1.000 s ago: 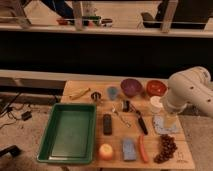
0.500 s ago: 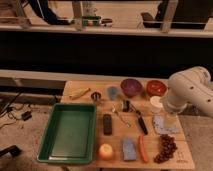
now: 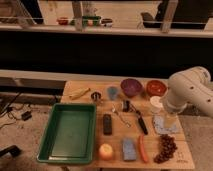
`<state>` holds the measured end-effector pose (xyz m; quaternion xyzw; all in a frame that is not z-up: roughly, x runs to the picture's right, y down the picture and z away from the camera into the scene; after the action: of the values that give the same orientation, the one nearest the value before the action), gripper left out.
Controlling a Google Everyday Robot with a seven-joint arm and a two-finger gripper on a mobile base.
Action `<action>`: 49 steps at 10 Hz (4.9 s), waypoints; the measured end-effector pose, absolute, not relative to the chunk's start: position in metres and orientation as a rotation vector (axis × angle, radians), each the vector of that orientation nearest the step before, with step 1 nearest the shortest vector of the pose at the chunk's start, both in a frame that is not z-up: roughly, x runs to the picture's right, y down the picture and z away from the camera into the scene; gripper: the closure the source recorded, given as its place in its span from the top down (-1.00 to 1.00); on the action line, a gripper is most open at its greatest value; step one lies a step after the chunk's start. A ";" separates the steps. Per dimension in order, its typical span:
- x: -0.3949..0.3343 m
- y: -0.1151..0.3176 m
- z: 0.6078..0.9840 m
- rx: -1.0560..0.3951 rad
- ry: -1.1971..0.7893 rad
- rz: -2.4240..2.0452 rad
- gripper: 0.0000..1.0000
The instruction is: Wipe table surface with sponge
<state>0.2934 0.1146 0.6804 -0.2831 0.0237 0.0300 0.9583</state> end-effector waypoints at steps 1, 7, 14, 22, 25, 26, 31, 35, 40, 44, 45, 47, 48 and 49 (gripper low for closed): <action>0.293 0.115 0.680 -0.574 0.048 0.061 0.60; 0.293 0.115 0.680 -0.574 0.048 0.061 0.60; 0.293 0.115 0.680 -0.574 0.048 0.061 0.60; 0.292 0.116 0.680 -0.575 0.046 0.056 0.60; 0.279 0.122 0.675 -0.572 0.035 0.021 0.60; 0.268 0.127 0.671 -0.570 0.028 -0.005 0.60; 0.239 0.148 0.656 -0.584 -0.007 -0.060 0.60; 0.202 0.185 0.638 -0.626 -0.072 -0.121 0.60; 0.173 0.217 0.630 -0.582 -0.136 -0.228 0.60; 0.149 0.237 0.646 -0.572 -0.119 -0.272 0.60; 0.141 0.245 0.655 -0.579 -0.097 -0.277 0.60; 0.138 0.254 0.659 -0.594 -0.061 -0.259 0.60; 0.136 0.256 0.660 -0.596 -0.034 -0.242 0.60; 0.133 0.260 0.660 -0.602 -0.006 -0.223 0.60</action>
<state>0.1330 0.2602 0.6601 -0.2957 -0.0028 -0.1094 0.9490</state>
